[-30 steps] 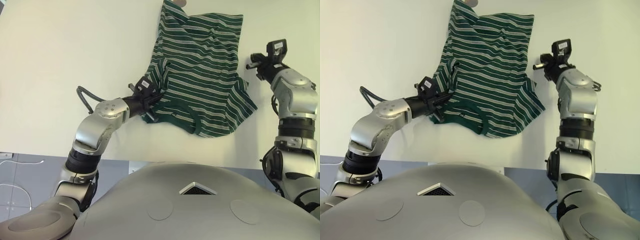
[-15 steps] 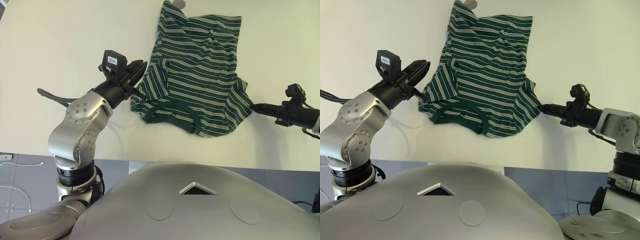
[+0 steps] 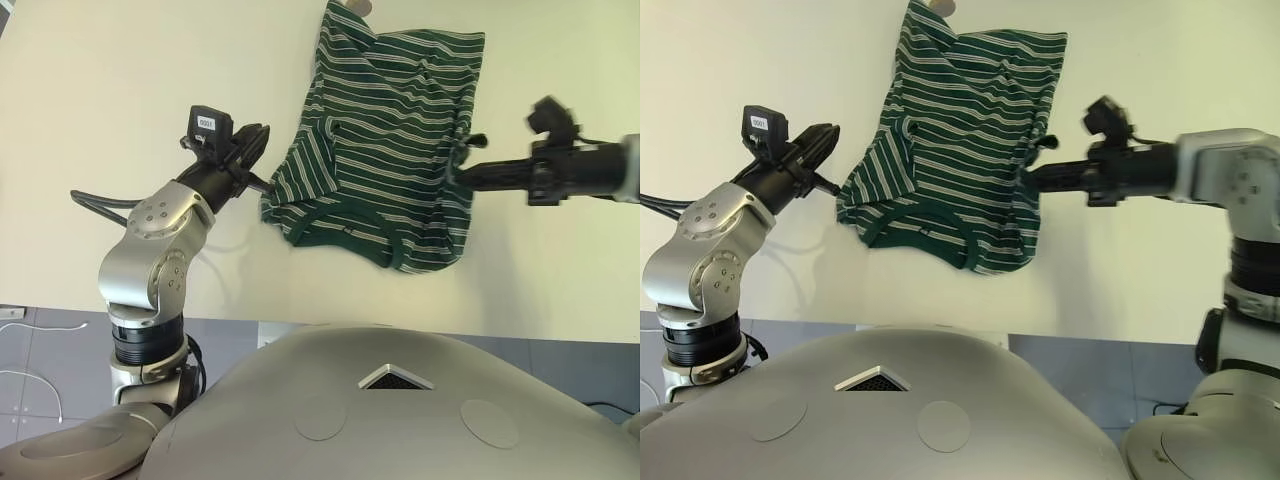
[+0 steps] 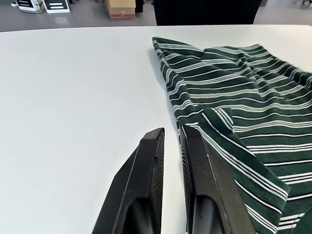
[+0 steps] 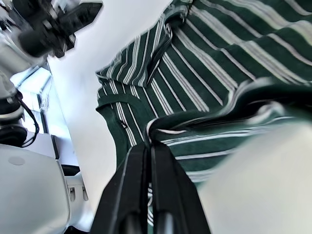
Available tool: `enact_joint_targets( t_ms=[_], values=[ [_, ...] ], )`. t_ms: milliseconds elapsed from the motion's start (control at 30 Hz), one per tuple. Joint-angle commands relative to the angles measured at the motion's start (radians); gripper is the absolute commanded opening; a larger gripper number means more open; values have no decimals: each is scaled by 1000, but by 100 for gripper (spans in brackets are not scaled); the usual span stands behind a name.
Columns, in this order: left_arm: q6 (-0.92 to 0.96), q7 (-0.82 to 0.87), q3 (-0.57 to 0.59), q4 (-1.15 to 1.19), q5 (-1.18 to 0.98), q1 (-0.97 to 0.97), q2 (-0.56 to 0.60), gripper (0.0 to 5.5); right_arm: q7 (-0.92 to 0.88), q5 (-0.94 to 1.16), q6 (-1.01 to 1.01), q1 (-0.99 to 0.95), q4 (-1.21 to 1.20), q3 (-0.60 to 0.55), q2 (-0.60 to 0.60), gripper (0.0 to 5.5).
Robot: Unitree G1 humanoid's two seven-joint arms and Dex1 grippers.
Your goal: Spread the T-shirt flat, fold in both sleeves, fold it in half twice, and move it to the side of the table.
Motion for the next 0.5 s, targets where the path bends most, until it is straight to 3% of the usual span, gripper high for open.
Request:
enact_joint_targets(
  t_ms=[33,200,267,333,400,500],
  values=[
    [-96,-47,-7,10,33,-49,49,57,-187,-103,-19,-13,-48,122,123,46],
    [-185,-188,-45,-77,67,-34,198,145,-220,-147,-142,12,-149,101,89,140],
    [-317,-308,-120,-84,180,31,358,178,-119,-252,-429,58,-231,76,-31,164],
    [-532,-417,-164,12,333,65,523,211,46,-437,-864,174,-217,83,-189,164],
    [-685,-471,-181,109,417,39,604,256,138,-536,-1150,252,-141,81,-255,164],
    [-974,-512,-239,319,600,-39,742,256,187,-653,-1541,352,46,88,-297,164]
  ],
)
